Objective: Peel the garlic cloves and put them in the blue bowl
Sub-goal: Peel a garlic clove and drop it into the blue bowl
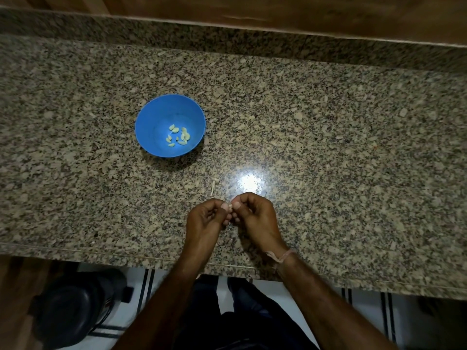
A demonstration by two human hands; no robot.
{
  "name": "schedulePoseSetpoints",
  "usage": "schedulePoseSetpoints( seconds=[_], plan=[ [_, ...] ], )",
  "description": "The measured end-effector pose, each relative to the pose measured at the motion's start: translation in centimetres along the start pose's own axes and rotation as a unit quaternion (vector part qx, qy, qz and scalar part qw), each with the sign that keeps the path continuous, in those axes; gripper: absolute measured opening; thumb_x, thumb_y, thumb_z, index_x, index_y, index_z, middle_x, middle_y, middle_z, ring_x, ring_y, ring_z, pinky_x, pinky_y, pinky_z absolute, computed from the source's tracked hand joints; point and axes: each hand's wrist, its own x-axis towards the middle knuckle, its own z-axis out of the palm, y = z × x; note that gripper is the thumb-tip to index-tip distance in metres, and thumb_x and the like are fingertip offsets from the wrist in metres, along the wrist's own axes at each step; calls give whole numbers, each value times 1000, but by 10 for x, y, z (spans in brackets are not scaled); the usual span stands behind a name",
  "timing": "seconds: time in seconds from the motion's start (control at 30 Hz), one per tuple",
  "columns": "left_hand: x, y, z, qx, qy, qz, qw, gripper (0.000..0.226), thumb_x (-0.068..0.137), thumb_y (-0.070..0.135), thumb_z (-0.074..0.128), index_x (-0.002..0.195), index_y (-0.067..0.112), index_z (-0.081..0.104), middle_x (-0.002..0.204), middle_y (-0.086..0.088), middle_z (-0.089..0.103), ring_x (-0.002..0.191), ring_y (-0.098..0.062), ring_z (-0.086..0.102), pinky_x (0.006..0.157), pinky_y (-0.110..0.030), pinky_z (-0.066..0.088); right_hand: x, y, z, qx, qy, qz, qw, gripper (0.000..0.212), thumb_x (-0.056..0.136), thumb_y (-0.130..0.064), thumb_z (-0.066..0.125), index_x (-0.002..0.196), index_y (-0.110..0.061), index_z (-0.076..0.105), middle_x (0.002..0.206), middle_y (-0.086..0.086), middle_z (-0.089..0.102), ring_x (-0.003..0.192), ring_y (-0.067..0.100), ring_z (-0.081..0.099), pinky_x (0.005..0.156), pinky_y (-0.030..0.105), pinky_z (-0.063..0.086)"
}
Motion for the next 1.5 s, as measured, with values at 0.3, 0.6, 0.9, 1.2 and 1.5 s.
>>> schedulePoseSetpoints(
  seconds=[0.3, 0.6, 0.9, 1.2, 1.5],
  plan=[
    [2, -5, 6, 72, 26, 10, 997, 24, 103, 17, 60, 80, 13, 66, 63, 10, 60, 59, -6, 51, 57, -25, 40, 4, -2, -7, -9, -21, -27, 999, 2, 95, -2, 72, 95, 0, 71, 86, 14, 72, 79, 28, 69, 77, 38, 62],
    [6, -17, 2, 196, 102, 56, 974, 15, 96, 10, 67, 92, 22, 76, 82, 13, 73, 76, 3, 67, 65, -8, 48, 6, 2, -16, 84, 9, 55, 995, 15, 97, 1, 68, 111, -1, 74, 101, 22, 77, 91, 31, 73, 82, 33, 62],
    [-1, -9, 1, 116, 71, 73, 988, 15, 95, 19, 71, 100, 32, 76, 92, 11, 77, 87, -11, 74, 77, -44, 64, 1, 1, -9, 39, -21, 33, 998, 7, 96, 1, 71, 102, 4, 74, 85, 19, 75, 75, 21, 71, 72, 32, 61],
    [2, -14, -38, 204, 170, 97, 959, 15, 97, 11, 68, 94, 25, 68, 88, 11, 71, 81, 1, 65, 69, -23, 55, -1, -1, 6, -49, -21, -30, 998, 17, 92, 7, 71, 104, -4, 73, 97, 10, 79, 95, 21, 76, 82, 26, 61],
    [-17, -33, -53, 271, 104, 156, 944, 28, 94, 8, 72, 120, 16, 64, 113, 4, 51, 90, 3, 58, 70, -2, 43, -27, 8, -25, -171, 87, -99, 976, 35, 95, 9, 66, 125, -9, 71, 120, -2, 72, 112, 3, 70, 95, 23, 57]
  ],
)
